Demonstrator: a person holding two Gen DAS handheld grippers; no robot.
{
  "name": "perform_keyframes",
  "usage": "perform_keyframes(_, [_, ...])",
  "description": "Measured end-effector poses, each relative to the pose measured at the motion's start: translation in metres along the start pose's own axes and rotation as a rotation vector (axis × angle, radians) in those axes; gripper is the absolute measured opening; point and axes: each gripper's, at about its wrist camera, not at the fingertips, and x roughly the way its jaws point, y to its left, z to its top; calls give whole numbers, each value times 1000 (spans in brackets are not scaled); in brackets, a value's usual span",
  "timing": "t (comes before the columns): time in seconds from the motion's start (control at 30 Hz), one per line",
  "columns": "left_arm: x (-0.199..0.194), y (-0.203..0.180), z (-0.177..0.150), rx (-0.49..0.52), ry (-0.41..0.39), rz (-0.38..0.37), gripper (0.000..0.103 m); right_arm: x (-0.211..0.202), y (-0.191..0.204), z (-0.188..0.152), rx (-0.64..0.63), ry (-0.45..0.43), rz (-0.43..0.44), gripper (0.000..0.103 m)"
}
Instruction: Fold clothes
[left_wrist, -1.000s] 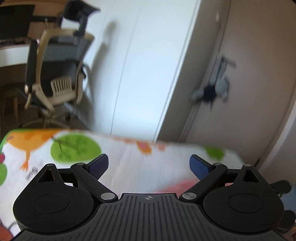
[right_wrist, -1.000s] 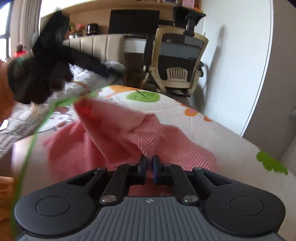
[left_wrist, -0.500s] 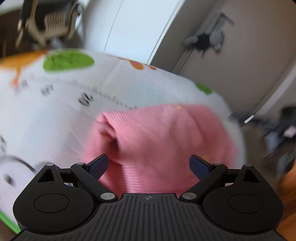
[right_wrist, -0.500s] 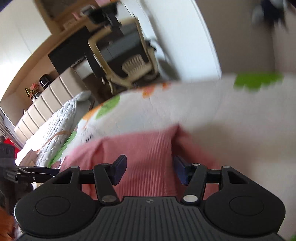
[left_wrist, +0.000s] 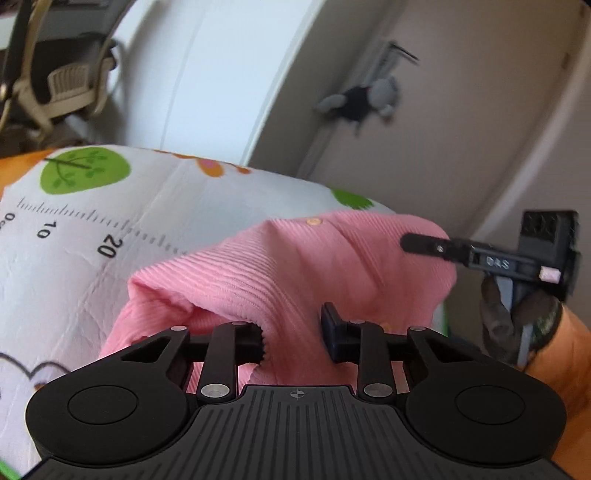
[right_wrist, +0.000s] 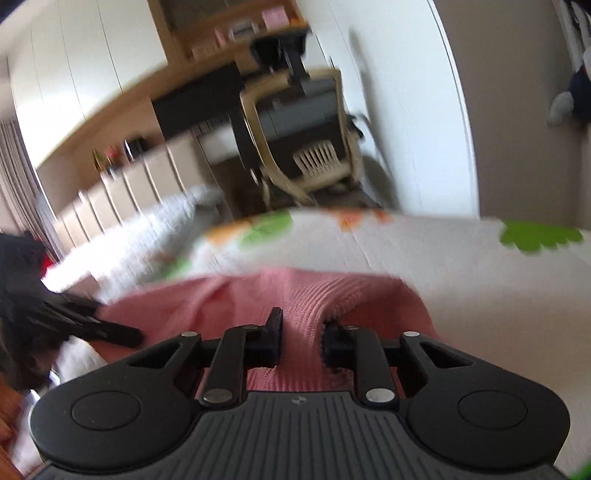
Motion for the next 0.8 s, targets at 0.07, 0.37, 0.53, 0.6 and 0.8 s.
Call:
perform_keyframes(0.07, [-1, -5, -11, 16, 38, 5, 46, 13, -5, -24, -4, 92, -46, 27])
perform_keyframes(0.37, [20, 44, 2, -183, 25, -32, 93, 21, -46, 13, 195, 6, 53, 56])
perform_keyframes(0.53, [63, 79, 20, -321, 35, -65, 93, 86, -62, 21, 280, 140, 72, 56])
perform_keyframes(0.6, [74, 87, 32, -331, 21, -64, 93, 95, -63, 38, 276, 73, 77, 56])
perform_keyframes(0.8, [64, 74, 83, -147, -190, 44, 93, 95, -51, 89, 124, -141, -45, 55])
